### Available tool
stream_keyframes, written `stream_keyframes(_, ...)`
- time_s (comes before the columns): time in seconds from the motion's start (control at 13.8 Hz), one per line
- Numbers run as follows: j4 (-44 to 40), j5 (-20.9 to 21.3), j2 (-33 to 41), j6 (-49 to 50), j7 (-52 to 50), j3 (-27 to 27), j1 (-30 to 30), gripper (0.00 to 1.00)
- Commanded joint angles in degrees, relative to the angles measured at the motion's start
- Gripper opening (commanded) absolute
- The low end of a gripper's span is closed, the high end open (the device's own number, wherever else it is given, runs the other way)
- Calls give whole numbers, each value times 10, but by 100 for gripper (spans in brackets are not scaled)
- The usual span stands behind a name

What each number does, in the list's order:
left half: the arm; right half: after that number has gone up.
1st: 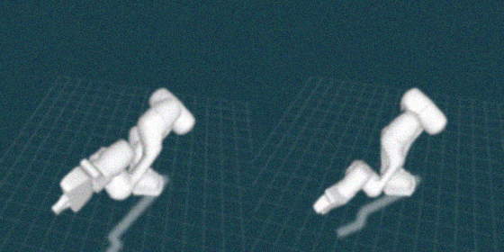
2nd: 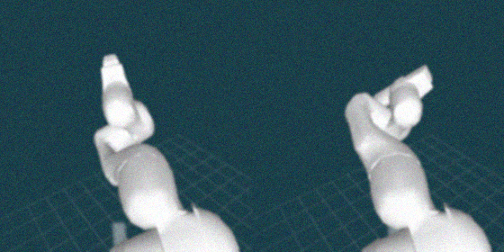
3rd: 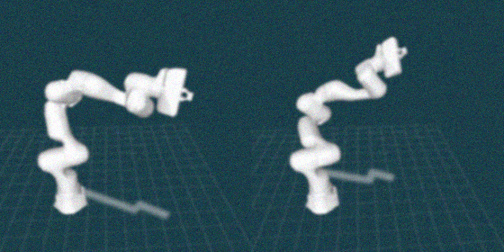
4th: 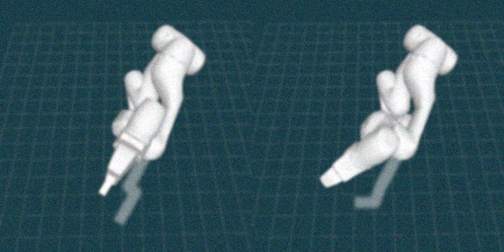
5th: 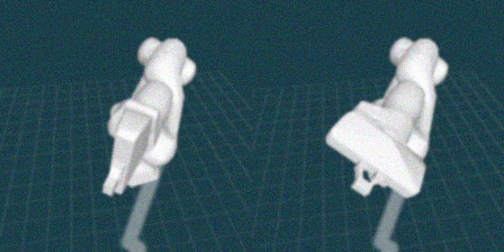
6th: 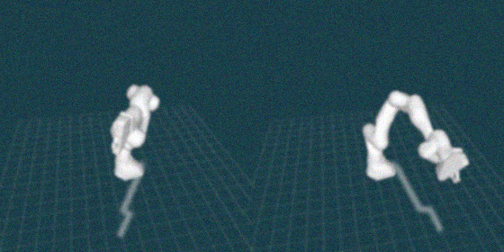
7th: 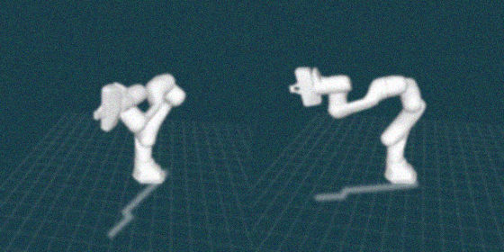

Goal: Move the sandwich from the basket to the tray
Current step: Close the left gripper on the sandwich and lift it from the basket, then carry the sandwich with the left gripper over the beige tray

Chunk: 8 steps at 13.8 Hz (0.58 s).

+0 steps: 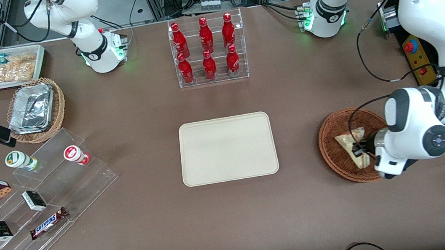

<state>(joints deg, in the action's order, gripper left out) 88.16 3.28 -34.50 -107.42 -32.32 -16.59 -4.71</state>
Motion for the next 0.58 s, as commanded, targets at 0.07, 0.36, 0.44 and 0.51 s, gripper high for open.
stream_keyframes(0.07, -26, -5, 12, 15, -46, -6, 112, 13)
stream_keyframes(0.36, -40, -3, -7, 13, -109, -7, 215, 14)
stream_keyframes(0.44, -49, -3, -23, 11, -111, -7, 244, 15)
stream_keyframes(0.51, -73, -4, -44, 6, -121, -6, 271, 15)
